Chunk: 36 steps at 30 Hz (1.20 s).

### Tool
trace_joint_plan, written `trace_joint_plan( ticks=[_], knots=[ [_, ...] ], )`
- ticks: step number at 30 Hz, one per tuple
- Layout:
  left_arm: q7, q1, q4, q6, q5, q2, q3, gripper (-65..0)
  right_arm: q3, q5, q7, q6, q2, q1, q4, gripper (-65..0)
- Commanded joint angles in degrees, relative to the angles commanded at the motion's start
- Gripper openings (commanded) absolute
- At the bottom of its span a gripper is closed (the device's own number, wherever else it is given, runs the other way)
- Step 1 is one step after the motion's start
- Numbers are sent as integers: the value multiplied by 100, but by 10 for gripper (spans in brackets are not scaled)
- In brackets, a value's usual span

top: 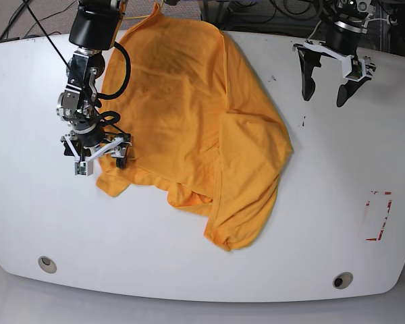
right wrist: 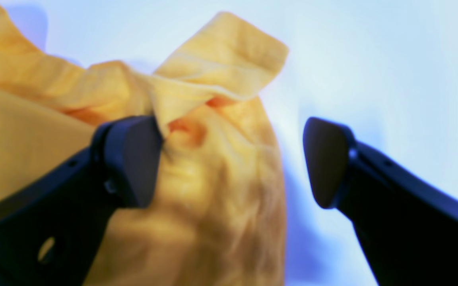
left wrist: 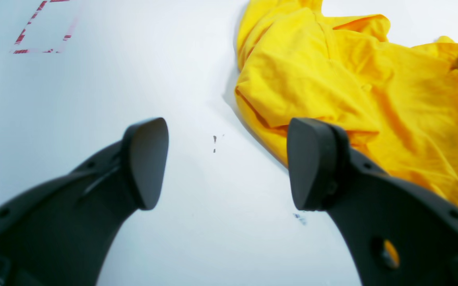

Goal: Layout the t-shirt on the table in an organized manner, then fold the t-shirt properly
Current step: 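Lower the right gripper onto the orange shirt's corner and grasp it, then move the left gripper onto the shirt's middle fold and grasp it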

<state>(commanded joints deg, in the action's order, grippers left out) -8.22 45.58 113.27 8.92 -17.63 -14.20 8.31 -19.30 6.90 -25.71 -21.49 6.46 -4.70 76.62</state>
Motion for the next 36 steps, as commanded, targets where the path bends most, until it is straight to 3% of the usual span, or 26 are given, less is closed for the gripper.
trace_joint_plan(
  ticks=[5,8,14,20,27,30,36],
  knots=[
    [0,-35,0,0,0,193,0,-214,-44,9,167,-26,-141,53,-281,-114],
    [35,-167,0,0,9,281,0,-212,-167,0,281,-26,-220,167,-325,-163],
    [844,-624,0,0,9,281,-123,-211,-176,0,299,-26,-246,352,-290,-406],
    [1591,-1345,-44,0,26,281,-571,-211,-167,0,299,-26,-246,510,-97,-577],
    [2391,-2251,-132,0,44,290,-1345,-211,-167,0,273,-26,-431,765,431,-587],
    [2629,-2541,-281,0,62,466,-1503,-211,-158,0,273,-26,-448,870,624,-587],
    [2989,-2936,-870,9,774,668,-1934,-210,-158,0,273,-35,-563,941,756,-587]
  ],
)
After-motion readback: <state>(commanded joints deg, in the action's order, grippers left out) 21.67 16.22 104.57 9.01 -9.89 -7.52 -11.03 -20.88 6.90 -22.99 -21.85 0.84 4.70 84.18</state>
